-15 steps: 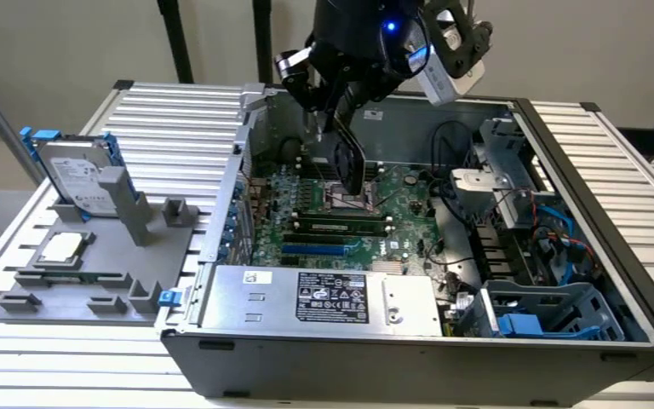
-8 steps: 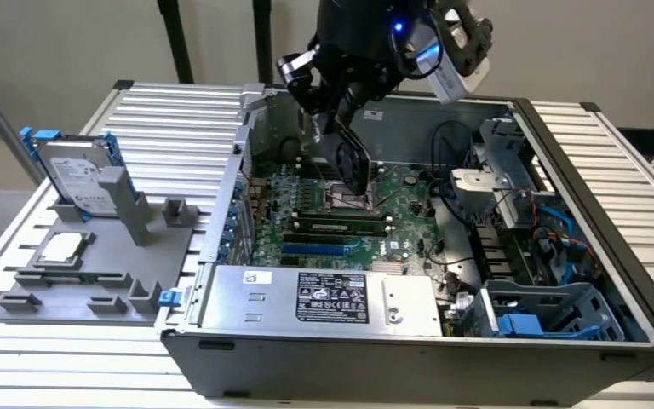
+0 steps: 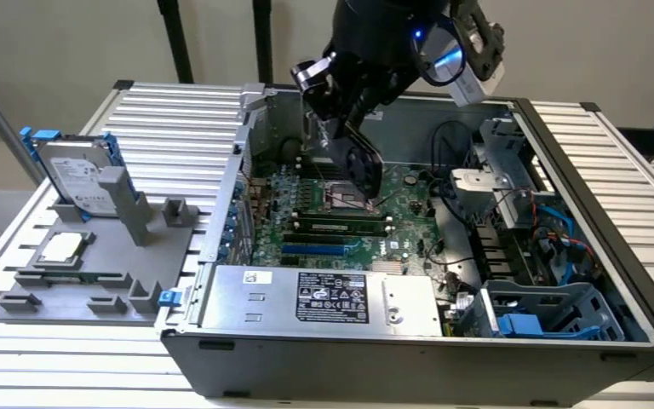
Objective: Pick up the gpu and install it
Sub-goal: 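Insert the gpu into the slot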
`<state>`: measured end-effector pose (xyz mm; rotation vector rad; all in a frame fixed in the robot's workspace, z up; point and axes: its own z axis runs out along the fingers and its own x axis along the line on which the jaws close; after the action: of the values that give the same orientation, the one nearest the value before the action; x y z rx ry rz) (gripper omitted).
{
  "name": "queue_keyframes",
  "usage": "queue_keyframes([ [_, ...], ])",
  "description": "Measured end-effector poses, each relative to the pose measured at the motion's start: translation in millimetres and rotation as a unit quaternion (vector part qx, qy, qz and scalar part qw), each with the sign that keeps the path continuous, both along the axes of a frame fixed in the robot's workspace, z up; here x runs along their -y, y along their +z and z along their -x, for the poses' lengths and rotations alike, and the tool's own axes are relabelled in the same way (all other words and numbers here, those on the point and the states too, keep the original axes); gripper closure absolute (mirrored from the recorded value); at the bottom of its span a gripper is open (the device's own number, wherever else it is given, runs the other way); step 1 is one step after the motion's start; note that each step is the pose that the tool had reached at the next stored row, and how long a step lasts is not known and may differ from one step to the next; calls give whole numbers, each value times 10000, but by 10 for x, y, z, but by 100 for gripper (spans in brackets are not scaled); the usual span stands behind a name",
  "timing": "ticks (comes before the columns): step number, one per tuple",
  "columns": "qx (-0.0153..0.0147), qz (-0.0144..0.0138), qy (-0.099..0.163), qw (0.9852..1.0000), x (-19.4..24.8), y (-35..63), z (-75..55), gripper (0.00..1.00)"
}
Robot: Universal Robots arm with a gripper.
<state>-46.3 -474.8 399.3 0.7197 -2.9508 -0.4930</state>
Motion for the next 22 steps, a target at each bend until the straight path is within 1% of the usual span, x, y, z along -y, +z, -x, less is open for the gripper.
queue_keyframes([
  [3,0,4,237,9997,0,-33,-6,100],
  [5,0,5,417,9991,0,-55,-6,100],
  [8,0,5,689,9976,0,-86,-6,100],
  [10,1,5,871,9962,0,-108,-6,100],
  [13,1,6,1142,9935,0,-139,-6,100],
  [16,0,6,1410,9900,0,-167,-6,100],
  [18,1,4,1563,9877,0,-184,-8,100],
  [22,1,5,1801,9836,0,-206,-22,100],
])
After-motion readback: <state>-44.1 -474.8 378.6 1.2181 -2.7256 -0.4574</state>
